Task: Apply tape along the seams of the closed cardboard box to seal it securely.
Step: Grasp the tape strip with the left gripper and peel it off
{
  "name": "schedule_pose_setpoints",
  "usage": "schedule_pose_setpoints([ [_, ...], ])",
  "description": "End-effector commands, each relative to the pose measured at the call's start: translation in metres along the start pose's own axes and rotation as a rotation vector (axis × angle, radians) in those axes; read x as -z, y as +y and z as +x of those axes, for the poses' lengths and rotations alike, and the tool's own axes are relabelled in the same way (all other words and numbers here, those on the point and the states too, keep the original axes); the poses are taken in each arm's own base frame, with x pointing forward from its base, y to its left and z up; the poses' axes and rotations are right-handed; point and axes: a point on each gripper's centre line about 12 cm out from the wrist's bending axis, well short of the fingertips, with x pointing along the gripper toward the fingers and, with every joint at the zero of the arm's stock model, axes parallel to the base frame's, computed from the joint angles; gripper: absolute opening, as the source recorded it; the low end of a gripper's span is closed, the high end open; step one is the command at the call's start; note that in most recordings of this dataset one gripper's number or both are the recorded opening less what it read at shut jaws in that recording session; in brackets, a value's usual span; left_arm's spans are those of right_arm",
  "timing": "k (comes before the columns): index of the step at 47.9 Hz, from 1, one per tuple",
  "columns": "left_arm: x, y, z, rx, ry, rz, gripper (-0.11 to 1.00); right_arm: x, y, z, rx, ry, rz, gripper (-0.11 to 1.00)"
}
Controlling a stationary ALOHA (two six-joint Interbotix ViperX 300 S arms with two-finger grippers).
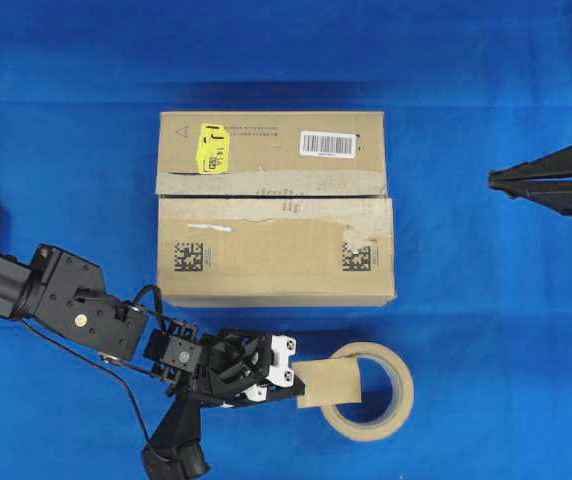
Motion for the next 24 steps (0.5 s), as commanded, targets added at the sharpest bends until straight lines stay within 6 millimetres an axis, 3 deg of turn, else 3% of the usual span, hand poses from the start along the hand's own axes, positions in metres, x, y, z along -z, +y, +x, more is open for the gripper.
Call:
schedule_pose_setpoints([
  [1,-0.007,0.017,-0.007,-0.041,-0.016,-0.006,0.02,-0.009,0.0,0.003,-0.001,-0.025,-0.003,0.0],
  [10,-0.008,0.028,-0.01,-0.033,-0.009,0.003,0.02,-0.009,0.0,0.003,-0.001,-0.025,-0.003,0.0],
  [24,0.001,0.054,-0.036,-0.057,0.019,0.06,0.02,-0.011,0.0,0.003,-0.001,-0.025,-0.001,0.0],
])
